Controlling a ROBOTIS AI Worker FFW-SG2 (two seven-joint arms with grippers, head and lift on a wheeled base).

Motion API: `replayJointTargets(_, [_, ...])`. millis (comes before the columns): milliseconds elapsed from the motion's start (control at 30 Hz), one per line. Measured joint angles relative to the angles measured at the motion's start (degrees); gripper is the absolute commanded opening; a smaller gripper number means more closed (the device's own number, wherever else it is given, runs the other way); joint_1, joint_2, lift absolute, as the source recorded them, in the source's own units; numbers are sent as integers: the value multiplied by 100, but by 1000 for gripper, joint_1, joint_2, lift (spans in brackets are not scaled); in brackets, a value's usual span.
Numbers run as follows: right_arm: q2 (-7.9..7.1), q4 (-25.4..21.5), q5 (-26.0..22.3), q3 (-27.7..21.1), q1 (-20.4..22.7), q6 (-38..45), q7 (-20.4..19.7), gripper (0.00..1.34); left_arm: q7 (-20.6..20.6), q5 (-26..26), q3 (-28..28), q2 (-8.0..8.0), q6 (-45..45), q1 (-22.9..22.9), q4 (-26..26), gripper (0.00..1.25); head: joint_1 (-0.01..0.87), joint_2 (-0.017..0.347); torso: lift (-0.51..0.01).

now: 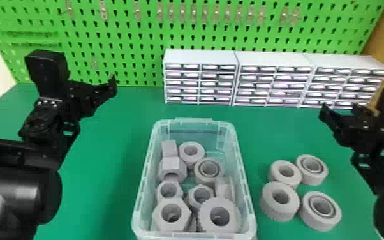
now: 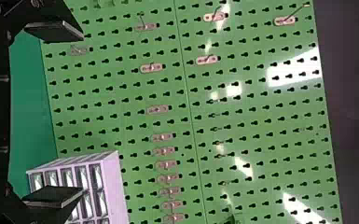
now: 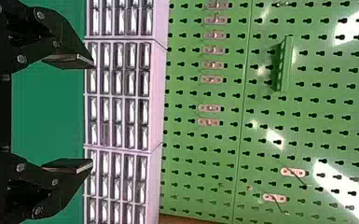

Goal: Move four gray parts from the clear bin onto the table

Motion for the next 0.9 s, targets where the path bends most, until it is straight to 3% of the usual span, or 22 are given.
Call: replayJointTargets(900, [-25, -9, -16, 21, -11, 12, 0, 830, 0, 0, 13, 0, -5, 2, 0, 1124, 686, 26, -50])
